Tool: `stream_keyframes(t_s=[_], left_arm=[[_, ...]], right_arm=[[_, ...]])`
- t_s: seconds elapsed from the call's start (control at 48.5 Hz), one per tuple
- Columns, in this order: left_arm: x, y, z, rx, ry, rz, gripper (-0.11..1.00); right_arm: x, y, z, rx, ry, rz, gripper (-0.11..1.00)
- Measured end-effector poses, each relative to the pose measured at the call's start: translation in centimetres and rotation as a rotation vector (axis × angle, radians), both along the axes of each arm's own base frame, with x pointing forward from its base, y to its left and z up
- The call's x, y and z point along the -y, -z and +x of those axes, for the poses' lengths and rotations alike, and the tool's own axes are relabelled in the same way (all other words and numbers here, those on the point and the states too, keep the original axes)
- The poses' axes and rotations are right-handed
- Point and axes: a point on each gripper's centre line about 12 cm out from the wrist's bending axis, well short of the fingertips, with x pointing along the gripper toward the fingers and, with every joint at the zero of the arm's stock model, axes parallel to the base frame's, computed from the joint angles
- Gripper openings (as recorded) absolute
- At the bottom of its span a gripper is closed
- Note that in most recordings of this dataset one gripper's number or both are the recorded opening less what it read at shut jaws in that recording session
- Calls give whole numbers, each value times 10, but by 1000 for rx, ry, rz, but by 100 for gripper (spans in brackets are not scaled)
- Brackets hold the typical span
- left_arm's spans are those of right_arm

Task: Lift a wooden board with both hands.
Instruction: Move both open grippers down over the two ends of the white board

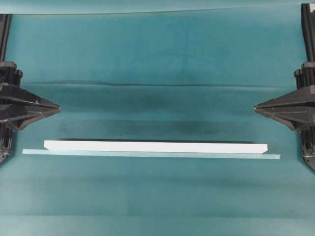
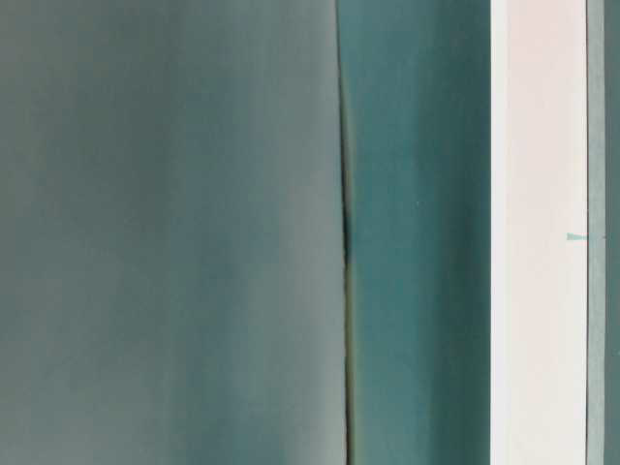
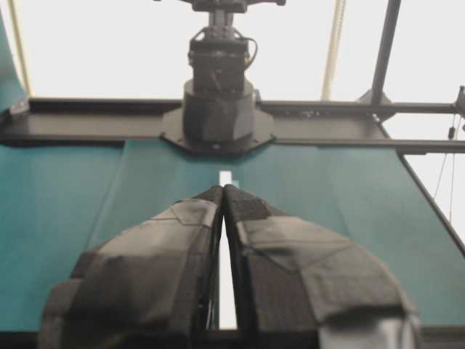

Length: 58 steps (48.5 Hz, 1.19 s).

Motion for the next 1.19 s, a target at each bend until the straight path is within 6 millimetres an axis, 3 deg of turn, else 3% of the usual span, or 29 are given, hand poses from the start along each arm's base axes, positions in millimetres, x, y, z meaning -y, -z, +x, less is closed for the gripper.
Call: stream_keyframes(t_s=[0.165, 0.494, 0.721, 0.989, 1.195], left_arm=[[0, 2, 16, -94, 4, -55, -2], [-4, -14, 36, -222, -20, -59, -2], [-5, -12, 46, -505, -34, -63, -2], [-2, 3, 68, -823, -40, -72, -2], [6, 22, 85, -1014, -28, -67, -2]], right_arm=[[5, -1, 4, -48, 27, 113, 0], [11, 10, 20, -361, 63, 263, 0], [11, 20, 43, -659, 69, 269, 0], [6, 43, 71, -1012, 59, 271, 0], [6, 53, 85, -1170, 59, 244, 0]])
